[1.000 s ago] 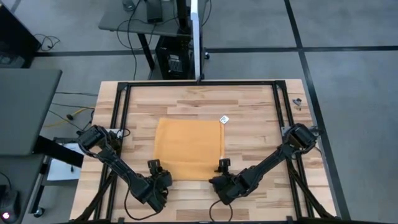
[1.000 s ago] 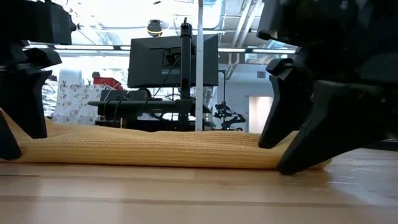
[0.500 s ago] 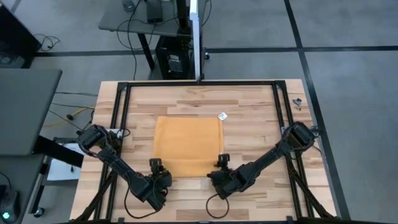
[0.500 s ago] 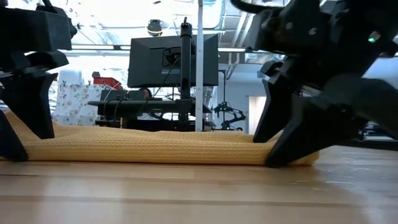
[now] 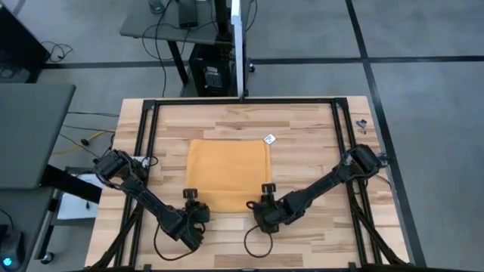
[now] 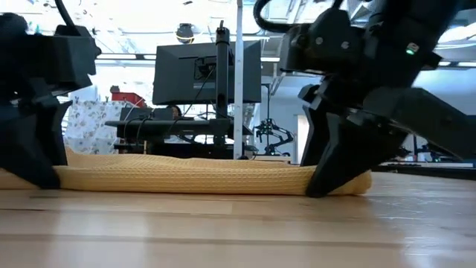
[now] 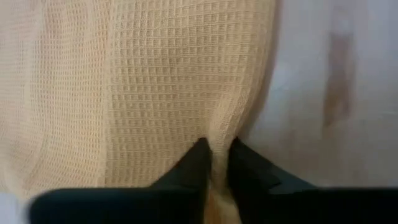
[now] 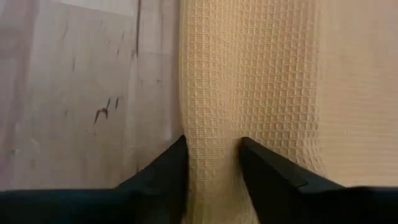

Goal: Roll towel
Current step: Roll the yellow towel

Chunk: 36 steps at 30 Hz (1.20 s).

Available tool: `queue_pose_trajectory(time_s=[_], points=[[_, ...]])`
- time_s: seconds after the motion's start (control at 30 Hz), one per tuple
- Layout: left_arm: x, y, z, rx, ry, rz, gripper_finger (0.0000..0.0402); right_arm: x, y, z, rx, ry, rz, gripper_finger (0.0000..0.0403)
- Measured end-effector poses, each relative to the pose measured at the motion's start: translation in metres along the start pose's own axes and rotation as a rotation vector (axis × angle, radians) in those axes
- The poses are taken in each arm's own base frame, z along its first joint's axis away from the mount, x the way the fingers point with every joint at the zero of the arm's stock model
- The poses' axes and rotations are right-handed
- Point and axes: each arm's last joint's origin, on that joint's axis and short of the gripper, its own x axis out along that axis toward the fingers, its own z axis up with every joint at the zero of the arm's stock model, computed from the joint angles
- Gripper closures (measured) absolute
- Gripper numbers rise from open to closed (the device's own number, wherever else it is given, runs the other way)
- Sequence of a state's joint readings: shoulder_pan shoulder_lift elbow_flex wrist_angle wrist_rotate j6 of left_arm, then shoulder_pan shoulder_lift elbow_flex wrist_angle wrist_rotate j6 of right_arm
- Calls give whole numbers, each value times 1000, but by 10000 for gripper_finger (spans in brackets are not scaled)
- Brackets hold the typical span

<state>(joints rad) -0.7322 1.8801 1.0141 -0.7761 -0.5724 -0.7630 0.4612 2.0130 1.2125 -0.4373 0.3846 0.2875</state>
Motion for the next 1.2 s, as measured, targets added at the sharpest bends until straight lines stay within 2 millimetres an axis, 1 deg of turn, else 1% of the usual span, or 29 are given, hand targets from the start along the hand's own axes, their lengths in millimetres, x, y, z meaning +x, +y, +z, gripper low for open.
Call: queue_pose_trajectory(time_s=[0.1, 0.13, 0.23, 0.3, 0.37, 0.43, 0.53, 0.63, 0.77, 0.83, 1.0, 1.13, 1.2], points=[[0, 0, 1, -13, 13, -26, 399, 4, -8, 2, 54, 24, 47, 378], [-1, 1, 2, -23, 21, -41, 399, 4, -10, 2, 79, 34, 70, 388], [-9, 5, 4, -88, 32, -110, 400, 5, -11, 3, 163, 54, 128, 395], [-18, 9, 6, -130, 51, -183, 401, 2, -8, 4, 200, 53, 170, 398], [-26, 16, 9, -180, 82, -314, 401, 0, -1, 6, 228, 32, 225, 399], [-32, 24, 9, -235, 85, -457, 401, -5, 7, 9, 249, 18, 319, 400], [-31, 34, 4, -340, 74, -607, 401, -9, 17, 10, 272, 5, 404, 401], [-29, 44, -4, -429, 79, -683, 401, -13, 24, 11, 289, -5, 447, 401], [-36, 51, -6, -461, 80, -765, 401, -16, 30, 12, 308, 10, 538, 402], [-41, 55, -5, -464, 78, -806, 401, -20, 28, 13, 325, 21, 576, 402], [-49, 66, 0, -464, 66, -902, 401, -31, 11, 25, 392, 19, 708, 402], [-45, 75, 4, -419, 82, -944, 401, -32, -2, 30, 425, 44, 774, 402], [-41, 79, 4, -390, 81, -931, 402, -33, -9, 31, 440, 56, 788, 402]])
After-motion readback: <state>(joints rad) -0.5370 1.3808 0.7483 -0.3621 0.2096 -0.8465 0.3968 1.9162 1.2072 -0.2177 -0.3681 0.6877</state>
